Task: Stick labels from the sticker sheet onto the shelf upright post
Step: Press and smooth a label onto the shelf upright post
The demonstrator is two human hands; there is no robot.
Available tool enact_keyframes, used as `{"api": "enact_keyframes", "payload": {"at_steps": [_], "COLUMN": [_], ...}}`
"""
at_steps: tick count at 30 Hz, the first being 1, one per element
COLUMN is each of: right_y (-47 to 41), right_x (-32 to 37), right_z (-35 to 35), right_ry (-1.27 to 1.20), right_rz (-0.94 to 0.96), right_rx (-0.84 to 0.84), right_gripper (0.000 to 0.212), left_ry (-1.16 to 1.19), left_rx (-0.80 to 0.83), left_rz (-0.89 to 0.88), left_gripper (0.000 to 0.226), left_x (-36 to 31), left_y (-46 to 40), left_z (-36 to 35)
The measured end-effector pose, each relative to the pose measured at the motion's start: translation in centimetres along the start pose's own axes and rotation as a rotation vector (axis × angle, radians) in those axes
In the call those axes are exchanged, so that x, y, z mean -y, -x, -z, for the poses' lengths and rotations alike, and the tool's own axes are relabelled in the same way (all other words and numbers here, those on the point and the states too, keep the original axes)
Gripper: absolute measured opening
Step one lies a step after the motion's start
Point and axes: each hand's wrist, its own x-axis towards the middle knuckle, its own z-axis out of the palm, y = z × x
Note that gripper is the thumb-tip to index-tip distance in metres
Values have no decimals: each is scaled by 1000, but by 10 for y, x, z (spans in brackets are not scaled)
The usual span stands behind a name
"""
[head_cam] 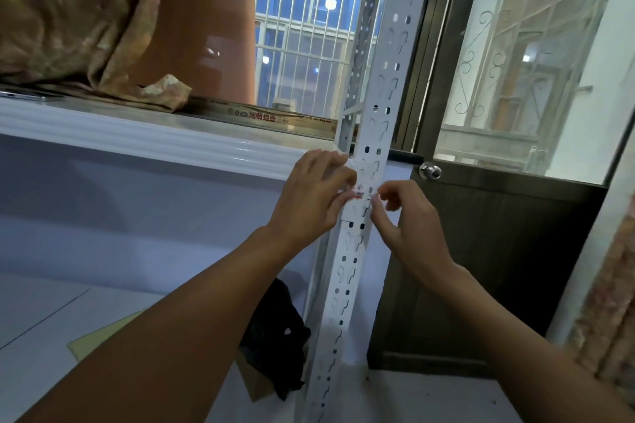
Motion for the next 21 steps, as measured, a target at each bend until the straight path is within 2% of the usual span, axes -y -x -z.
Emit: {"api": "enact_keyframes", "payload": {"at_steps": [4,11,14,18,21], "right_y": [-7,-13,-10,19,36], "right_x": [7,7,8,-3,-9], "right_z": [-5,-12,-18,-24,-27], "right_ry": [70,264,193,28,-11], "right_rz": [94,252,139,-50,-27], "right_rx": [28,20,-18,-34,-7], "right_gripper": [23,13,8,12,5], "left_ry": [10,-5,4,-16,-26], "left_rx": [23,-7,-22,5,6], "left_rz": [9,19,17,11,10], "left_gripper": [19,16,17,18,18], "left_x": [0,-1,-2,3,3], "left_y": [0,0,1,0,1], "left_z": [3,-1,-2,-2,-5]}}
